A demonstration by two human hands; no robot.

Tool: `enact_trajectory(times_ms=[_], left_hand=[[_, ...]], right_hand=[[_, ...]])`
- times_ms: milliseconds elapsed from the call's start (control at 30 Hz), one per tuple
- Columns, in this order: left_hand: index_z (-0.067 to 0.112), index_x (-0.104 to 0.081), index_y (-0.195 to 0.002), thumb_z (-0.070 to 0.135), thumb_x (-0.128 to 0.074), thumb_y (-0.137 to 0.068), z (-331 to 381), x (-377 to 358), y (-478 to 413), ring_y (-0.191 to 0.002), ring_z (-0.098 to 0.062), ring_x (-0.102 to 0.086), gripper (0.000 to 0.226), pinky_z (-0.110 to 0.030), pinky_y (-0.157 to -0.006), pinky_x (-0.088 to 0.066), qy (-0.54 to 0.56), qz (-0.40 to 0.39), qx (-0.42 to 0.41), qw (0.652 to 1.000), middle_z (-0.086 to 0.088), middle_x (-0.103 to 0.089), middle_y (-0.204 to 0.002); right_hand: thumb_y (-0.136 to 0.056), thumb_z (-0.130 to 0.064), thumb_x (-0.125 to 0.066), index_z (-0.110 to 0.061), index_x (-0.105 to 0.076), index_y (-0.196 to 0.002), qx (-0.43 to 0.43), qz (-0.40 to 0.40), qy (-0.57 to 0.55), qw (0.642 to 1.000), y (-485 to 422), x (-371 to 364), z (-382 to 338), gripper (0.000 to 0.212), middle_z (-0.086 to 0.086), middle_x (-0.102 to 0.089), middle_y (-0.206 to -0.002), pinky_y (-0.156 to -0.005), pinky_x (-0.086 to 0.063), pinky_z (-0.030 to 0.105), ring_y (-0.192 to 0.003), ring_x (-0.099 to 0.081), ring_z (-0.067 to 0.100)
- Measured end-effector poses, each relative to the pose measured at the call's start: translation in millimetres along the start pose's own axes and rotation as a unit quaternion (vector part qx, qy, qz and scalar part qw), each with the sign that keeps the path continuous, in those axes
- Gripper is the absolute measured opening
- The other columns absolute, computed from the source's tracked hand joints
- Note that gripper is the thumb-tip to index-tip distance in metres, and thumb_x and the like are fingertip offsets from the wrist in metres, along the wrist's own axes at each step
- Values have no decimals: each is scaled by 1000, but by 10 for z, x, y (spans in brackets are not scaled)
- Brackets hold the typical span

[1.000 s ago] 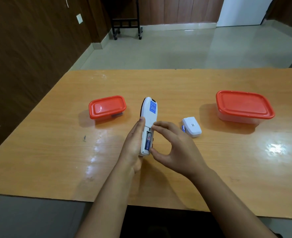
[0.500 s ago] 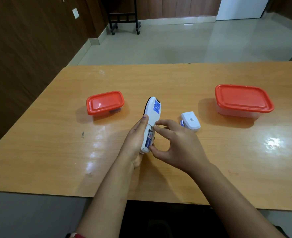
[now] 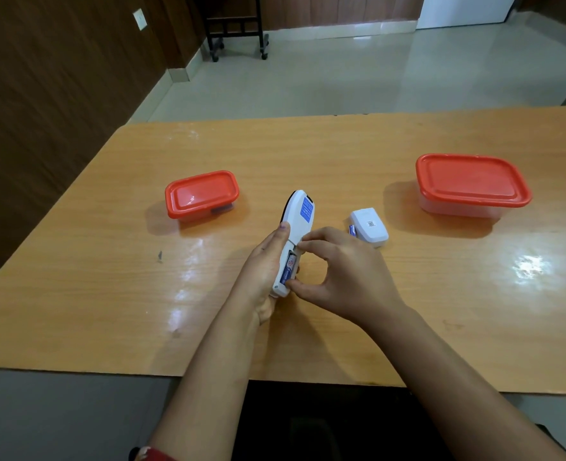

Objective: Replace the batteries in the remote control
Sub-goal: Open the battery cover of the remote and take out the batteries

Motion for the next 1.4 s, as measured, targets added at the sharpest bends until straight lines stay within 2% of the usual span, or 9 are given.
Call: enact_trajectory(times_ms=[267, 400, 600, 733, 800, 933, 1067, 1300, 1400], left_hand=[[18, -61, -119, 49, -43, -94, -51, -31, -68, -62, -12, -51, 44, -27, -58, -41, 52, -25, 21, 998, -1, -58, -69], [18, -63, -105, 49, -39, -96, -63, -58, -94, -62, -11, -47, 40, -24, -57, -38, 91, -38, 43, 994, 2, -59, -66], [18, -60, -111, 50, -35, -96, -73, -66, -142, -58, -9, -50, 43, -21, -55, -40, 187, -41, 58, 980, 2, -58, -65], [10, -59, -112, 45, -33, -99, -80, -36, -145, -67, -15, -63, 46, -23, -56, -53, 212, -49, 77, 973, -5, -63, -81], [7, -58, -116, 43, -31, -100, -89, -32, -147, -69, -18, -66, 48, -26, -58, -55, 200, -57, 81, 975, -6, -64, -89], [9, -61, -110, 35, -28, -102, -62, -42, -140, -62, -21, -70, 43, -32, -62, -55, 180, -63, 47, 981, -9, -66, -94], [9, -58, -121, 28, -33, -102, -68, 1, -152, -89, -27, -65, 37, -44, -82, -52, 184, -30, 34, 982, -11, -67, -101], [13, -63, -117, 25, -45, -98, -71, 61, -159, -92, -21, -61, 28, -42, -90, -49, 171, 4, 26, 985, -6, -65, -103], [17, -65, -108, 23, -47, -97, -54, 72, -142, -87, -17, -62, 23, -36, -83, -49, 141, 9, 11, 990, -1, -66, -94]], right_hand=[[-62, -44, -66, -18, -73, -96, 6, 31, 10, 999, 17, 34, -36, 43, -6, -71, -98, -51, -49, 26, -75, -67, 14], [-63, -46, -66, -21, -75, -92, -7, 32, -45, 998, -1, 41, 50, 39, -8, -72, -104, -62, -55, 31, -87, -69, 8], [-70, -46, -56, -31, -72, -103, -3, 8, -40, 999, 8, -33, 89, 40, -13, -65, -100, -64, -48, 23, -91, -61, 6], [-77, -54, -46, -36, -67, -114, -65, -46, -96, 992, 37, -116, 156, 47, -14, -59, -85, -66, -47, 27, -72, -50, 3], [-81, -53, -55, -37, -65, -115, -92, -53, -109, 988, 41, -142, 188, 39, -14, -61, -81, -66, -48, 29, -67, -53, 5], [-79, -34, -65, -33, -68, -103, -106, -31, -105, 988, 48, -109, 222, 24, -13, -65, -77, -65, -51, 31, -65, -57, 5], [-74, -28, -68, -26, -71, -80, -161, 26, -141, 976, 12, -31, 410, 7, -14, -66, -67, -61, -52, 32, -61, -60, 5], [-81, -33, -64, -20, -66, -78, -197, 71, 80, 975, -39, -31, 769, 14, -5, -66, -73, -54, -39, 28, -75, -58, 20], [-81, -34, -65, -17, -64, -71, -188, 95, 117, 971, -107, -119, 764, 20, -1, -63, -66, -50, -34, 27, -71, -56, 24]])
Point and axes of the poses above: each hand's wrist, its own y-axis away from the middle knuckle, its own x-axis out of the back of the hand, z = x × y, the point moved 5 cm from there along -y, towards the middle knuckle
